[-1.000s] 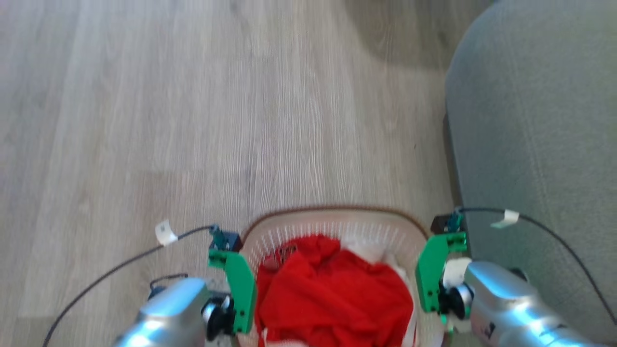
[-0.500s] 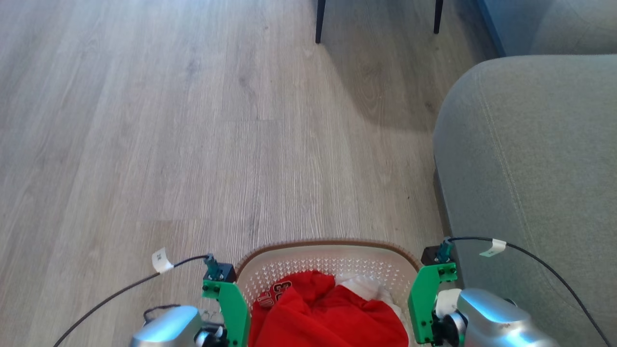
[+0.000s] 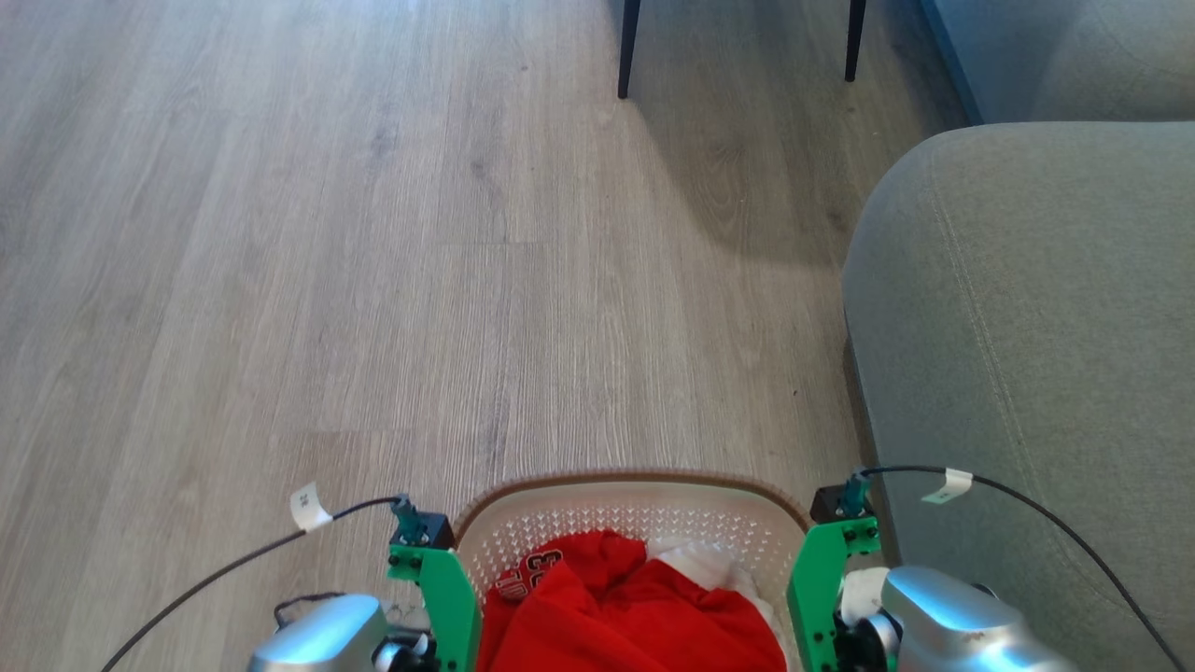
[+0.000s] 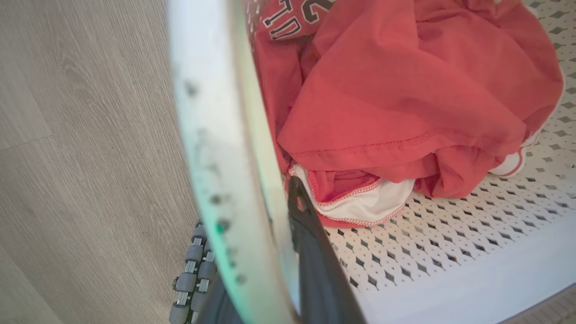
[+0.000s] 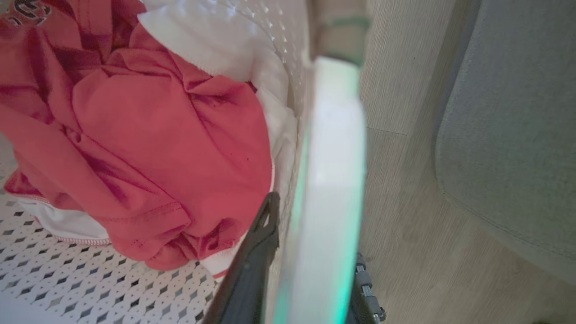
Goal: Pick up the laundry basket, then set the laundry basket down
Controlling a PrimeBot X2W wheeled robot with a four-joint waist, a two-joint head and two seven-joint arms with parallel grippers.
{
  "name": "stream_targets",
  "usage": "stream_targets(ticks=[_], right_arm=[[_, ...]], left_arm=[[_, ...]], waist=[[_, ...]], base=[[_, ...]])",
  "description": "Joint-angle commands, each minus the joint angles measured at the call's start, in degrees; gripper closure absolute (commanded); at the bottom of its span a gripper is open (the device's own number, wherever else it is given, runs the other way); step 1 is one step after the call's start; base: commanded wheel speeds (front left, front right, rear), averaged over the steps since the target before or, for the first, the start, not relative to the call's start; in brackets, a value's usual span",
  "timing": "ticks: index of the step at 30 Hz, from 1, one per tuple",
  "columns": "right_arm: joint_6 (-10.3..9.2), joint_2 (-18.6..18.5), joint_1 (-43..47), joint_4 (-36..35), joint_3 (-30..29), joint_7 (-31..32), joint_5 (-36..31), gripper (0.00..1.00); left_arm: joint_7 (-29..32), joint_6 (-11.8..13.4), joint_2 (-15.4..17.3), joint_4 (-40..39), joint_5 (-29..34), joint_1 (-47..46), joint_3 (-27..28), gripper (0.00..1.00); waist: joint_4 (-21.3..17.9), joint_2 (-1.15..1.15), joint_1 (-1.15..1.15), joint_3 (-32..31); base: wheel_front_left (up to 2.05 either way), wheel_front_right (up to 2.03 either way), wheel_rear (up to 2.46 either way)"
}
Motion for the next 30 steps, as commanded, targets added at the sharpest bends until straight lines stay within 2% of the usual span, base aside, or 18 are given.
stream_targets(ticks=[1, 30], right_arm=[[0.51, 2.1, -1.6, -1.8, 1.7, -0.6, -0.3, 1.00], [0.51, 2.1, -3.5, -1.0, 6.7, -2.0, 4.3, 1.00]], left_arm=[[-0.5, -1.6, -0.7, -2.3, 0.1, -4.1, 0.8, 1.00], [-1.5, -1.6, -1.5, -1.1, -0.2, -4.8, 0.7, 1.00]], waist=[[0.0, 0.00, 0.01, 0.0], [-0.3, 0.00, 0.01, 0.2]], base=[[0.00, 0.00, 0.00], [0.00, 0.00, 0.00]])
